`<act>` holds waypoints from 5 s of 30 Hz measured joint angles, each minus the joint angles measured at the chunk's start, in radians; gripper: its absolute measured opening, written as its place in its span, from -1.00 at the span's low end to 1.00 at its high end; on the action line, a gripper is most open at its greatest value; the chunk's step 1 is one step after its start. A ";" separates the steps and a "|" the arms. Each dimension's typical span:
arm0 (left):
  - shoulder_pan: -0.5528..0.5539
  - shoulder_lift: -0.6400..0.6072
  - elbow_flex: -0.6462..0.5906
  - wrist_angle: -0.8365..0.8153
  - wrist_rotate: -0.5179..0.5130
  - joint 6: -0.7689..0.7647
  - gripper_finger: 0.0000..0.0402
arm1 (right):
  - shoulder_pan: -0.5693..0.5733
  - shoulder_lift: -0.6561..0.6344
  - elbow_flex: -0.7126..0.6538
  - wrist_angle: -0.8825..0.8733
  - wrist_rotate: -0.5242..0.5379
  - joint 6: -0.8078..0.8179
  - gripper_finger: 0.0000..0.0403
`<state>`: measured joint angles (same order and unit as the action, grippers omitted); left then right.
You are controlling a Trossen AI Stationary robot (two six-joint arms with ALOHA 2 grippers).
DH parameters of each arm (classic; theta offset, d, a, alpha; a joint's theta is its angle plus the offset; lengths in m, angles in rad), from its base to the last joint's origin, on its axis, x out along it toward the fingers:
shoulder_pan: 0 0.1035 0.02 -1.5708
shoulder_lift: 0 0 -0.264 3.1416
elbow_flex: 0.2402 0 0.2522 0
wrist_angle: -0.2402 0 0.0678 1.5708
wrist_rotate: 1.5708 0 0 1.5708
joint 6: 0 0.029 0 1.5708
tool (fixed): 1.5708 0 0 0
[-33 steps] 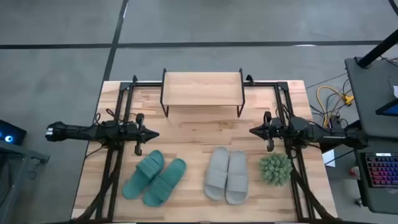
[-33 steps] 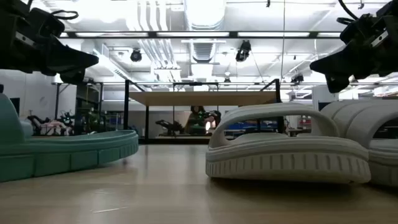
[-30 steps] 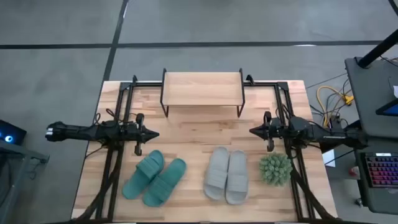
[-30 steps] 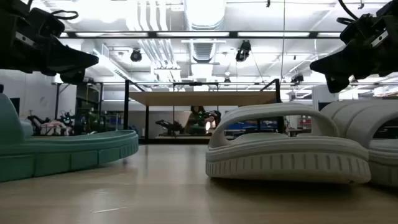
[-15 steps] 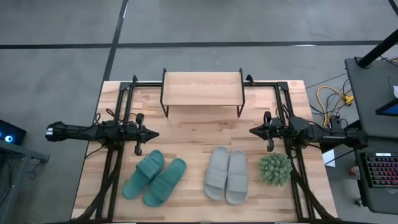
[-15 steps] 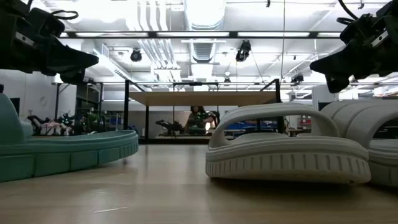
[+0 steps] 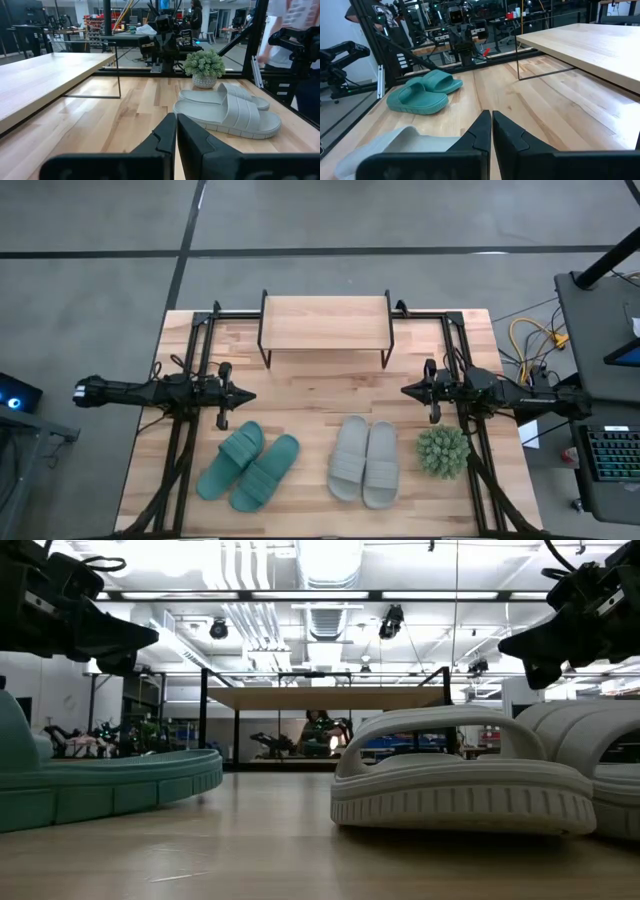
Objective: Pick and place slides into the shelf
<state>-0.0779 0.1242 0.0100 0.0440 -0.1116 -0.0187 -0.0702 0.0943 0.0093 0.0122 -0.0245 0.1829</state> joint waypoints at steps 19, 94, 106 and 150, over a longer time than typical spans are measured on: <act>0.000 0.000 0.000 0.000 0.000 0.000 -1.00 | 0.000 0.000 0.000 0.000 0.000 0.000 -0.96; 0.000 0.176 0.016 0.706 -0.567 -0.515 -1.00 | 0.000 0.001 0.003 0.500 0.258 0.635 -0.64; 0.000 0.427 0.326 0.784 -0.454 -0.215 -1.00 | 0.000 0.112 0.331 0.272 0.227 0.396 -0.40; -0.001 1.024 0.794 0.783 -0.211 -0.027 0.07 | 0.000 0.707 1.142 -0.714 0.155 0.097 -0.29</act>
<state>-0.0788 1.1484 0.8039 0.8273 -0.3222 -0.0460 -0.0702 0.8013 1.1515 -0.7018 0.1307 0.2795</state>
